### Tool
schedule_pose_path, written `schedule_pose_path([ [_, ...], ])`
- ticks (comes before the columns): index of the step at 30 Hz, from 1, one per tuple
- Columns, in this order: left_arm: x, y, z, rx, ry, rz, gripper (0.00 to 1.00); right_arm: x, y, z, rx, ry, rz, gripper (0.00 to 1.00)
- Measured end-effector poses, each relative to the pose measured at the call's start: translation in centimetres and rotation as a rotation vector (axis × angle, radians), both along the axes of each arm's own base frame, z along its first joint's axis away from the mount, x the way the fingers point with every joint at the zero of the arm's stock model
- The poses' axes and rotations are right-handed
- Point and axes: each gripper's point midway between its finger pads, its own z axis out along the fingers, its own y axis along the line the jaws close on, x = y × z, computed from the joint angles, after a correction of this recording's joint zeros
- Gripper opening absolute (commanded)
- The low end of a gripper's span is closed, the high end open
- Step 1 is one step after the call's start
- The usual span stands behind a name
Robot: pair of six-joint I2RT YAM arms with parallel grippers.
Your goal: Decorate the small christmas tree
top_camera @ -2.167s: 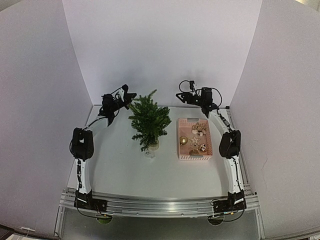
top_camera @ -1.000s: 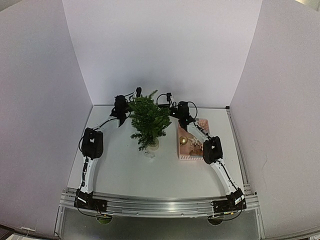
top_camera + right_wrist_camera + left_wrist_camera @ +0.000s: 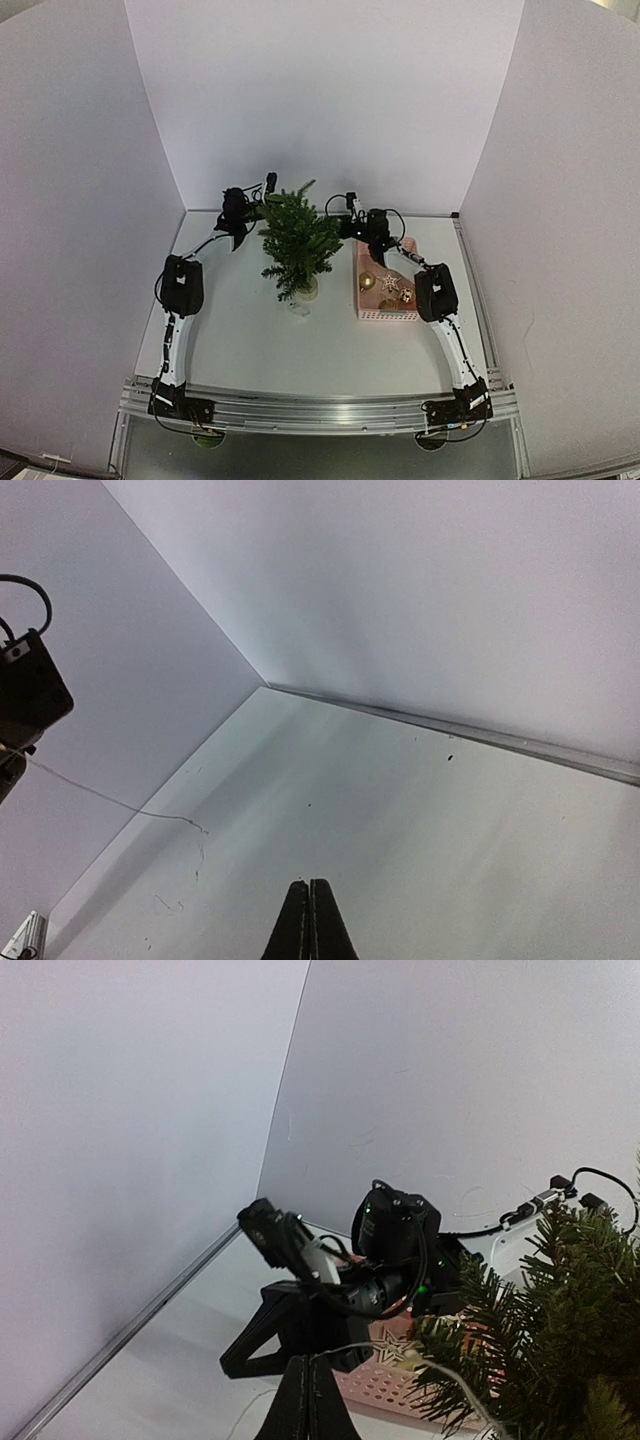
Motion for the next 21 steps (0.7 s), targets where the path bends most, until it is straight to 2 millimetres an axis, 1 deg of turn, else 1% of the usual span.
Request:
schedule_pose_path([
  [3, 0.2, 0.4, 0.0, -0.001, -0.003, 0.008, 0.0, -0.2, -1.0, 3.2, 0.004, -0.044, -0.019, 0.0],
  [6, 0.3, 0.4, 0.2, -0.003, -0.011, 0.01, 0.0, -0.6, -1.6, 6.2, 0.009, -0.098, -0.026, 0.0],
  [8, 0.2, 0.3, 0.2, -0.004, -0.013, 0.009, 0.0, -0.8, -1.6, 7.5, 0.018, -0.127, -0.023, 0.0],
  [9, 0.2, 0.3, 0.2, -0.005, -0.013, 0.009, 0.0, -0.9, -1.6, 8.1, 0.024, -0.14, -0.016, 0.05],
  [15, -0.2, -0.5, 0.4, -0.011, -0.01, 0.005, 0.01, -0.9, -0.6, 9.5, 0.069, -0.154, 0.037, 0.41],
  [17, -0.6, -1.0, 0.4, -0.013, -0.011, -0.008, 0.01, -0.9, -0.2, 9.4, 0.083, -0.154, 0.062, 0.48],
  [19, -1.0, -1.3, 0.5, -0.011, -0.008, -0.031, 0.01, -1.1, 0.2, 8.8, 0.087, -0.138, 0.09, 0.54],
  [21, -1.7, -1.7, 0.6, -0.007, -0.001, -0.075, 0.01, -1.4, 0.5, 7.9, 0.086, -0.115, 0.121, 0.57],
])
